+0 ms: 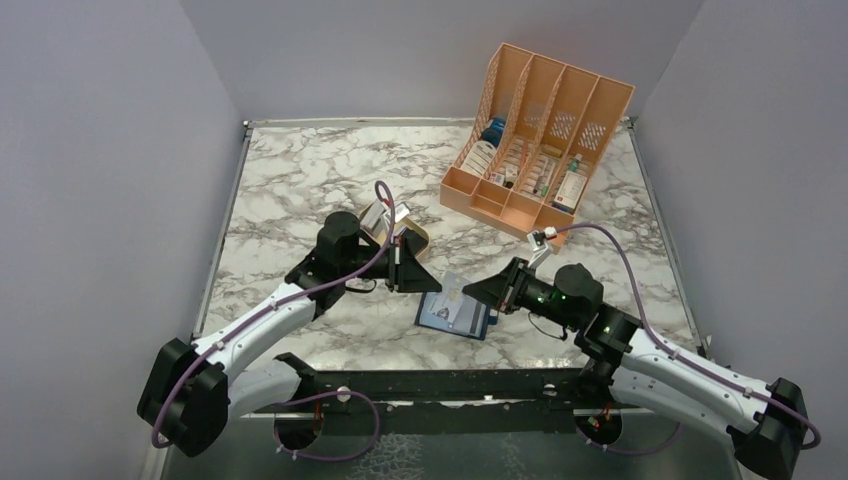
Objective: Put the credit cards into the card holder
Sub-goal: Pick up the credit card from the storage box, then insert the credit card into the card holder.
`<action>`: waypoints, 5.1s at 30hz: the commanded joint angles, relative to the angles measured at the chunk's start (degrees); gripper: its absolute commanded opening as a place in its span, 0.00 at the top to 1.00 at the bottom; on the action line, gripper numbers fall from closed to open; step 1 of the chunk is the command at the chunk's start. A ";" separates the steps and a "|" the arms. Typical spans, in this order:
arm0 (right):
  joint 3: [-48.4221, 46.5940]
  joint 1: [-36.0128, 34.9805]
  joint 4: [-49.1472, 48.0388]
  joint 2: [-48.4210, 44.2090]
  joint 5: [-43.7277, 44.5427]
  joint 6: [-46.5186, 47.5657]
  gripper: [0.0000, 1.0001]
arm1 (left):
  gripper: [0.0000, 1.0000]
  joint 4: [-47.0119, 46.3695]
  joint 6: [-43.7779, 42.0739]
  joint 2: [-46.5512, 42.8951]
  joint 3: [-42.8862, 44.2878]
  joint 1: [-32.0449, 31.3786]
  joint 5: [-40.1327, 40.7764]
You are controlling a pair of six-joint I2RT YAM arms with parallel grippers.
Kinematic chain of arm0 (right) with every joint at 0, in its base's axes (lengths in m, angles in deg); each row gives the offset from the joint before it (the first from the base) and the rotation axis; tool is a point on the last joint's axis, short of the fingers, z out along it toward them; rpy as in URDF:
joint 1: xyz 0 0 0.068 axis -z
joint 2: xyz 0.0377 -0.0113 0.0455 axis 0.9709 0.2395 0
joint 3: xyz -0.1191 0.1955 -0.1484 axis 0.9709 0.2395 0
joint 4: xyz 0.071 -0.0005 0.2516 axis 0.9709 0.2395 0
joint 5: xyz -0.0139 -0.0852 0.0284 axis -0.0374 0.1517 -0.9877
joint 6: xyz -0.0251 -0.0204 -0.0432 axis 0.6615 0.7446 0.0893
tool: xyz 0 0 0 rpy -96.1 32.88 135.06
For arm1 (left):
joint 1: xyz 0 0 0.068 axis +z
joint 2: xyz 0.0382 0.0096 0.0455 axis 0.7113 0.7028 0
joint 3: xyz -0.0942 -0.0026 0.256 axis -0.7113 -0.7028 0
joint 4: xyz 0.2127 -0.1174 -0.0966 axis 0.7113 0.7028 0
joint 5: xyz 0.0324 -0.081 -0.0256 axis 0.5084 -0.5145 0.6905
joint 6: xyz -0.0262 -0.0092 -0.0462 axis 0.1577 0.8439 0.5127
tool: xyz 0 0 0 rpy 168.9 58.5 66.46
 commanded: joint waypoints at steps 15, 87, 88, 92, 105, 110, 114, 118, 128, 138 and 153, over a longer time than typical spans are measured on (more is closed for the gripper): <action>0.52 -0.03 7.39 0.10 5.81 3.80 0.99 | 0.51 24.21 -17.82 -2.21 3.58 -0.10 17.12; 0.64 17.98 -0.67 23.64 -9.32 9.28 0.99 | 0.80 20.21 -17.58 15.12 -1.83 -11.26 45.44; 0.64 18.03 -0.80 23.92 -9.59 9.18 0.99 | 0.81 20.03 -17.64 15.52 -1.81 -11.27 44.51; 1.51 18.03 -2.55 24.37 -10.74 8.24 0.99 | 0.87 19.66 -16.95 15.76 -1.88 -11.26 41.86; 5.55 17.98 -6.06 25.24 -13.87 5.78 0.99 | 0.90 18.51 -14.20 12.99 -5.12 -11.44 39.28; 4.03 17.98 -2.29 21.88 -12.41 5.97 0.99 | 0.90 18.36 -13.56 12.33 -5.74 -11.52 38.70; 2.31 17.99 1.64 18.32 -9.90 6.94 0.99 | 0.90 17.77 -12.71 11.31 -6.40 -11.77 38.20; 2.22 17.98 0.65 17.81 -10.33 6.72 0.99 | 0.90 16.55 -12.15 10.70 -7.08 -11.79 37.90; 3.47 17.98 -5.28 23.13 -11.48 6.30 0.99 | 0.90 15.64 -12.33 12.08 -7.15 -11.74 37.49; 4.50 17.98 -10.36 29.46 -15.42 5.81 0.99 | 0.90 15.23 -12.66 12.90 -7.02 -11.92 37.33; 6.87 18.02 -11.59 31.18 -16.05 5.42 0.99 | 0.91 15.07 -12.25 12.23 -7.60 -11.96 37.72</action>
